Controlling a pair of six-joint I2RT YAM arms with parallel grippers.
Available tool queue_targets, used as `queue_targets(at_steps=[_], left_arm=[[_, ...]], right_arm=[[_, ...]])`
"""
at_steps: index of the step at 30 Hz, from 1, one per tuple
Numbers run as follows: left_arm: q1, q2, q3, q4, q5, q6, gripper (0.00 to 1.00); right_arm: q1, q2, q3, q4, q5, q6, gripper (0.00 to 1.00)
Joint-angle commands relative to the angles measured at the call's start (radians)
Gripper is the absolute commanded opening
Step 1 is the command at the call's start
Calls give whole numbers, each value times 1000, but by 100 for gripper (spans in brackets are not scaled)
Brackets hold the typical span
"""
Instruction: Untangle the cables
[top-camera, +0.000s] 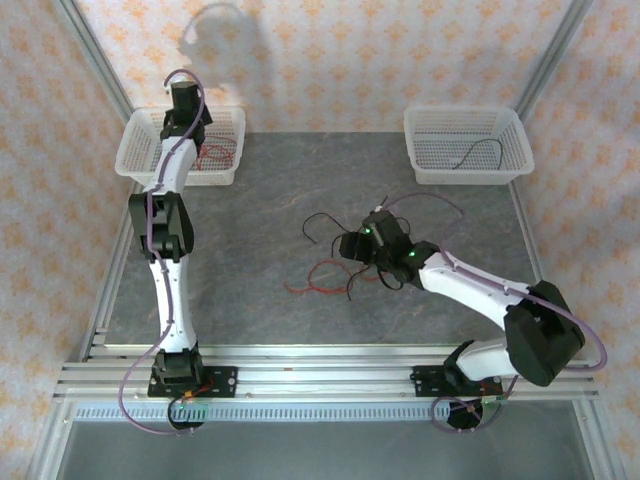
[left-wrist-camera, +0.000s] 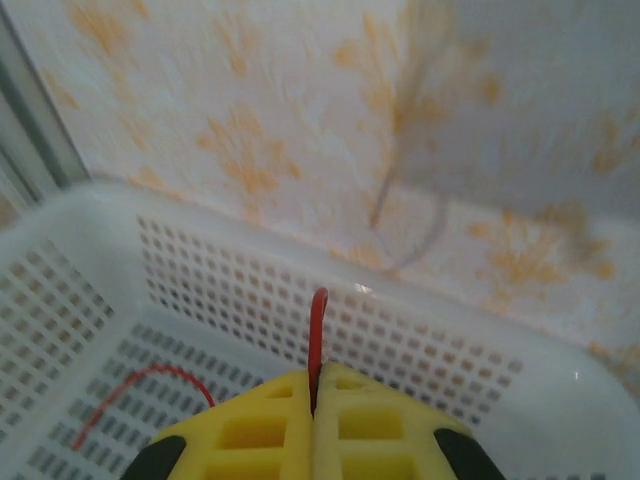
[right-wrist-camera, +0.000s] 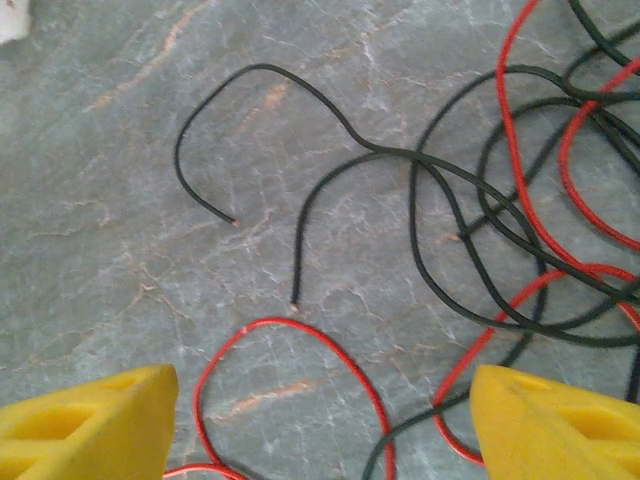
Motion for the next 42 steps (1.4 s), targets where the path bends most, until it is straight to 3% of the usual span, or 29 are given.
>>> queue_targets(at_steps=[1,5,13,17,29,42], left_arm=[[11,49,80,-158,84,-38,14],[16,70,102,-169,120,-38,33],[16,5,96,-171,126,-16,84],[16,-49,83,-182,121,-19,99],[5,-397,-221,-11,232,-80,99],[-60,-846,-685,7,281,-197,99]], right_arm=[[3,-37,23,-108,54,17,76],[3,-49,24,-122,58,20,76],[3,-44,38,-133,54,19,76],[3,-43,50,-162,82,19,76],[3,107,172,-272,182,-3,69],[3,367,430,-277,99,-272,60]])
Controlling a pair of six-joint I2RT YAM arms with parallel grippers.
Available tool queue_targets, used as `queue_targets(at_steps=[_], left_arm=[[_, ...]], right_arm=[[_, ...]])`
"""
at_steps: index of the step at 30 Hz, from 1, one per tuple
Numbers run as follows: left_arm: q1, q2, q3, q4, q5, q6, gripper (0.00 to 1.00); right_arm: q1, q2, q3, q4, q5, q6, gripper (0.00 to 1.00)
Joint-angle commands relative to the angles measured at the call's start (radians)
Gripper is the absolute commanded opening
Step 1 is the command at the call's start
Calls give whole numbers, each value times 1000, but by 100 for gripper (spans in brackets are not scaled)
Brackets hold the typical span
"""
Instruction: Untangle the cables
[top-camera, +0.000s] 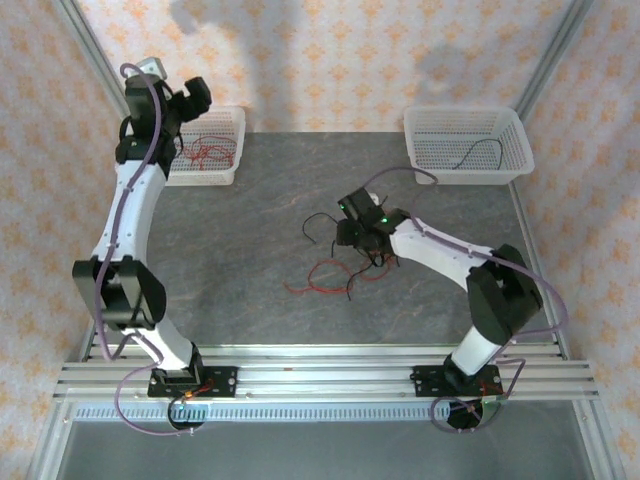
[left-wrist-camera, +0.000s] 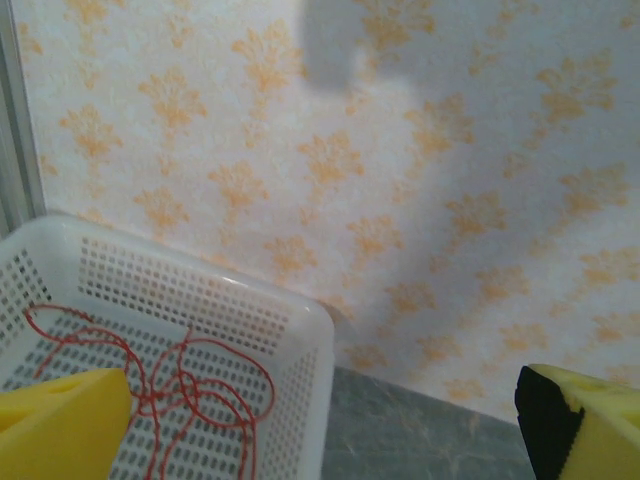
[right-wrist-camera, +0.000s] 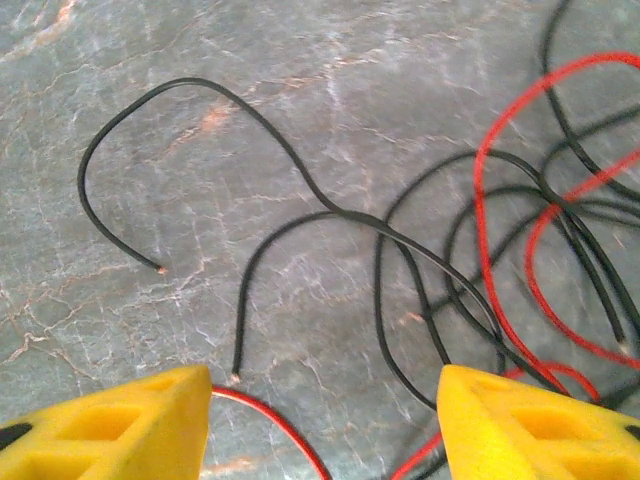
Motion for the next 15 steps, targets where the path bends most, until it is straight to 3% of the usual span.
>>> queue_targets(at_steps=[1,10,15], left_arm=[[-41,-85,-118,3,19,-50,98],[-140,-276,-355,-33,3,-117,93],[-161,-335,-445,-32,-9,-148,92]], right_arm=[[3,78,92,-34,-5,-162,60],[0,304,320,-192,50,-555,57],[-37,388,405,-255,73,-638,55]])
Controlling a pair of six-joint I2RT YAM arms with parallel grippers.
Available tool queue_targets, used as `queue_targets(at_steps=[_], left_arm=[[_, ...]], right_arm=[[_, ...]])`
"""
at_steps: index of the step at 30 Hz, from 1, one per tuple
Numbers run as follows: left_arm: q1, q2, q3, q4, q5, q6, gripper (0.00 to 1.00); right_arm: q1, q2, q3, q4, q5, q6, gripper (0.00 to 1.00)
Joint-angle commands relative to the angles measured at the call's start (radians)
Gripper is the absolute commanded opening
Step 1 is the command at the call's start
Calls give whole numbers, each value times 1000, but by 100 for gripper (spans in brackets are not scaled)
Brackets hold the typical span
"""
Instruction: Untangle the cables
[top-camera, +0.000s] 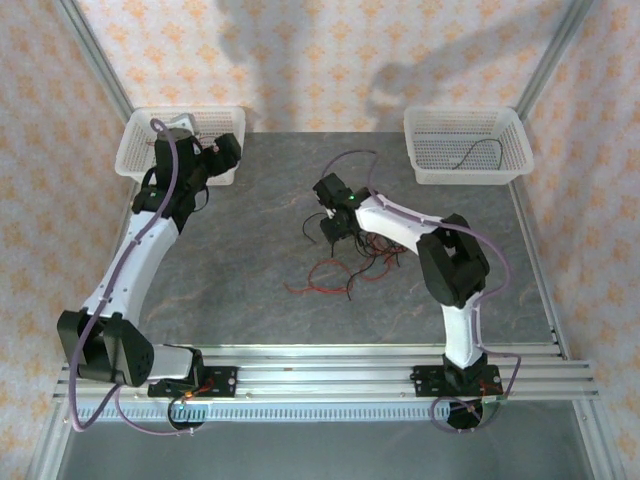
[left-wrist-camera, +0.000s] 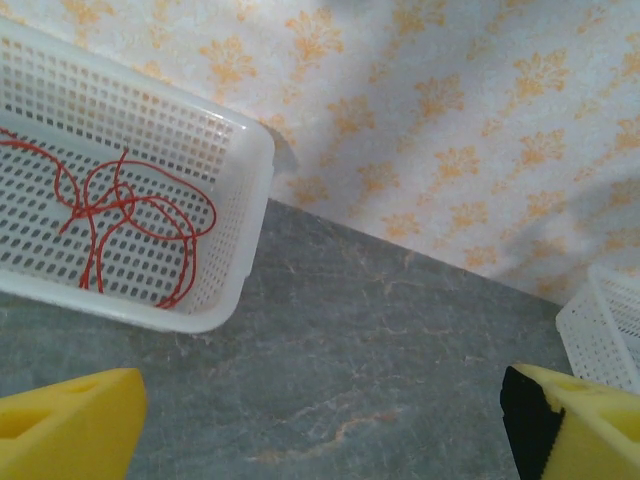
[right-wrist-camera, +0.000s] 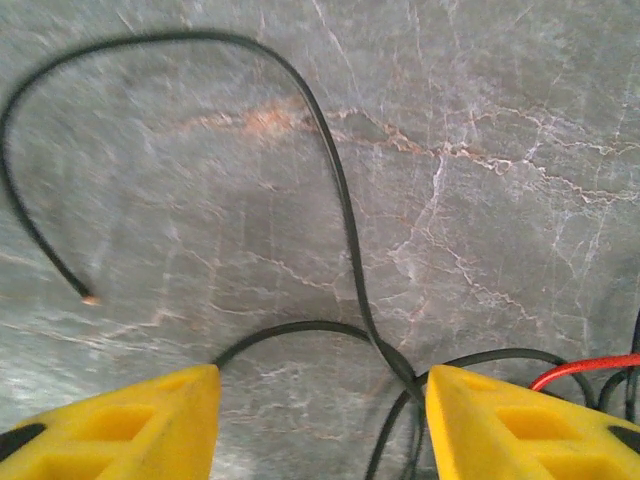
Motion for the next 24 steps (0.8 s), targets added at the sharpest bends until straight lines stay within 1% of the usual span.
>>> queue_targets(at_steps=[1,8,18,24], left_arm=[[-8,-38,-36,-5,-11,-38,92],[-24,-31,-20,-44,-18,-30,90],[-38,-20,4,-56,-29,-28,90],[-43,-20,13,-62,-32,-27,90]], right_arm=[[-40,49,71,-88,44,-114,54],[-95,117,114,-87,-30,-155,53],[-116,175,154,-93,-53,-172,48],[-116,146,182,-115,-94,-163,46]])
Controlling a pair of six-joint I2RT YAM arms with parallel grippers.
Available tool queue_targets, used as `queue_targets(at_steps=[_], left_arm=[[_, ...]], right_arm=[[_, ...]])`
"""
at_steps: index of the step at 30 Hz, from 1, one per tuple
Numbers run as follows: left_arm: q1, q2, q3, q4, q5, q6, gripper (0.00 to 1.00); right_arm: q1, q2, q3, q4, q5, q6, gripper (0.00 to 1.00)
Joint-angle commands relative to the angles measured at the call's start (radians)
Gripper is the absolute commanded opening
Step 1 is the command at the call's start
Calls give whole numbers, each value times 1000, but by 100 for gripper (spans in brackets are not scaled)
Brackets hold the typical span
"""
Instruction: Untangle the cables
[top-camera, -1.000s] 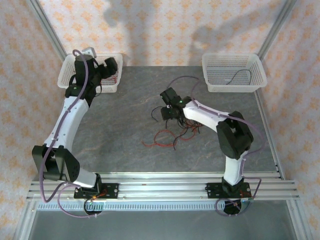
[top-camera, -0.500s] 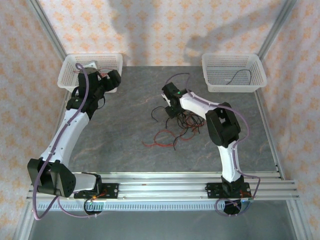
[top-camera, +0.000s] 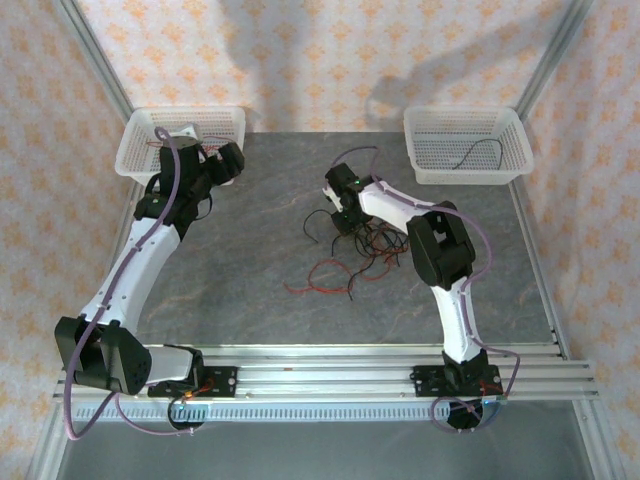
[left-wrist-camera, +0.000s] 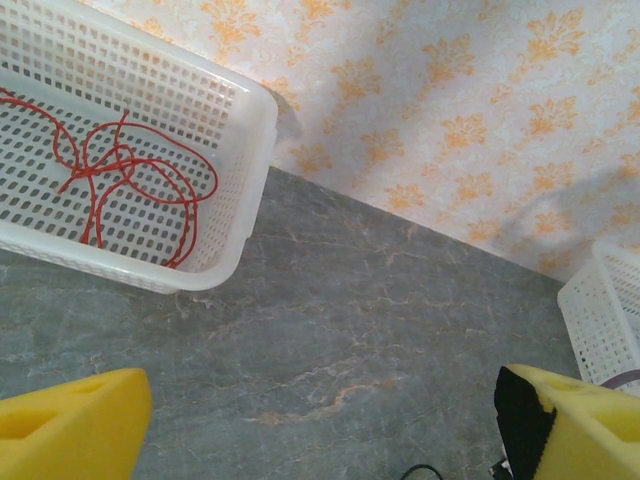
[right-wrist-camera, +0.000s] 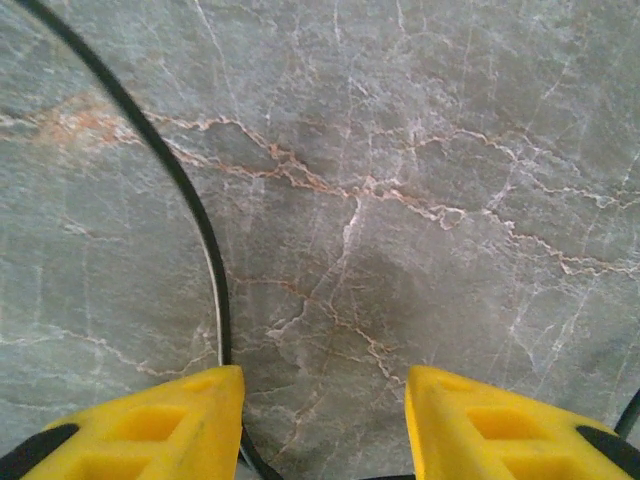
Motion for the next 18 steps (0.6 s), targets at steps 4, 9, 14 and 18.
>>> queue_targets(at_steps=[4,9,14,18], left_arm=[[-16,-2,44,-18,-17,-6,90],[-22,8,53,-16,-17,-6,90],[-26,16,52,-14,-16,-7,90],[-28,22,53,-13,-16,-5,90]], right_arm=[[-3,-61,31,-47,-64,4,46],[1,-67,23,-37,-90,12,45],[6,-29,28,-36,-90,21,44],[10,-19,29,-26,-105,21,43]])
